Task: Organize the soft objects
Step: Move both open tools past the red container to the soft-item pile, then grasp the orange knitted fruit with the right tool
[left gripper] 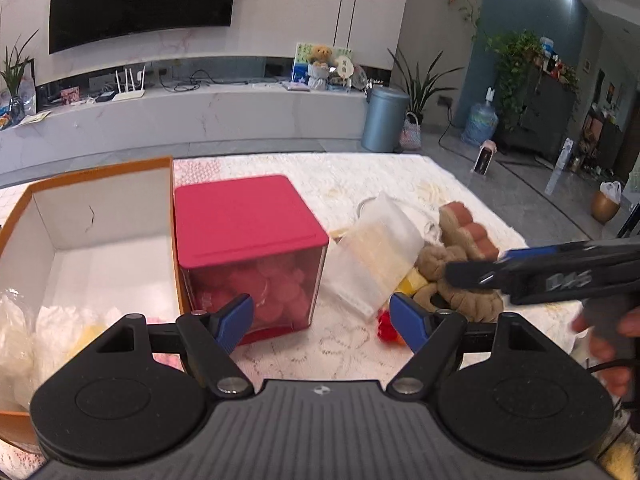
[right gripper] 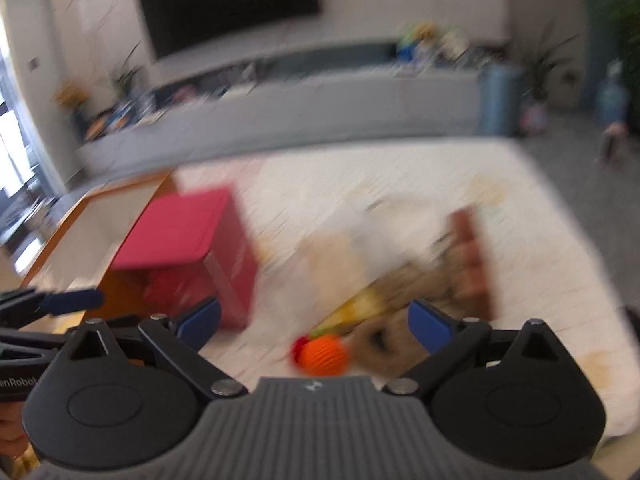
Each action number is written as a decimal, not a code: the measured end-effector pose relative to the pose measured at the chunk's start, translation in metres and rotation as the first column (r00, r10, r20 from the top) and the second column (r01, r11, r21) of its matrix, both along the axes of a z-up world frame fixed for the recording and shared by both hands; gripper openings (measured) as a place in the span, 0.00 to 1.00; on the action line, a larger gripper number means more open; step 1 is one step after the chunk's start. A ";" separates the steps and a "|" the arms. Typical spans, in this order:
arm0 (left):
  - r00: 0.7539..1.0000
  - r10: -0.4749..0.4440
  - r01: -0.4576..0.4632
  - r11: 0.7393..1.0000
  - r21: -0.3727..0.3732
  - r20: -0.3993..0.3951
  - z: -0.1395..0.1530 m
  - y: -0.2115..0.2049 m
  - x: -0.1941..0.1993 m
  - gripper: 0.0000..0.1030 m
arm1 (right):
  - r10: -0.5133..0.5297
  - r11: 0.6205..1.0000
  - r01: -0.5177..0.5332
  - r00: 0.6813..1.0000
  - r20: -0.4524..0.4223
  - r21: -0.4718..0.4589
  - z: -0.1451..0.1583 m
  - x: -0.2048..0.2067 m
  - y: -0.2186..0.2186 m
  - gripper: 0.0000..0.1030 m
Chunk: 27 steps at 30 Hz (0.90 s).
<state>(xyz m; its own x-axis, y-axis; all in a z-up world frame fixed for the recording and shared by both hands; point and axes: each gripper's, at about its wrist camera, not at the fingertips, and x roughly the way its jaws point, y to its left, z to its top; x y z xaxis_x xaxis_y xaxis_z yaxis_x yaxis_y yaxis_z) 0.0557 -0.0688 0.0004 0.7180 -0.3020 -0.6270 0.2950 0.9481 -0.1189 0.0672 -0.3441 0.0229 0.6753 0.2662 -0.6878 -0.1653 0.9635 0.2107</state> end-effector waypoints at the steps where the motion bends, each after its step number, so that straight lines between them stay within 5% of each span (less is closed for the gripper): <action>1: 1.000 -0.002 0.002 1.000 0.010 -0.010 -0.003 0.000 0.001 0.88 | 0.028 1.000 -0.027 0.999 -0.024 0.009 -0.009 0.008 0.006 0.95; 9: 0.996 -0.061 0.064 0.997 0.044 -0.058 -0.016 -0.008 0.003 0.88 | 0.042 0.999 -0.046 0.977 -0.207 -0.015 -0.064 0.046 0.026 0.86; 27: 0.996 -0.063 0.070 0.991 0.112 -0.067 -0.023 -0.013 -0.002 0.88 | 0.033 0.986 -0.080 0.953 -0.302 -0.146 -0.099 0.076 0.037 0.80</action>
<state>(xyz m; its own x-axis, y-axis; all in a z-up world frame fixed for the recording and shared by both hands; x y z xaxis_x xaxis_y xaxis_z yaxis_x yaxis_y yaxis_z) 0.0540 -0.0814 -0.0229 0.6562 -0.2718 -0.7039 0.3533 0.9350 -0.0317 0.1431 -0.3073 -0.0761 0.4204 0.1724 -0.8908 -0.1727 0.9790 0.1079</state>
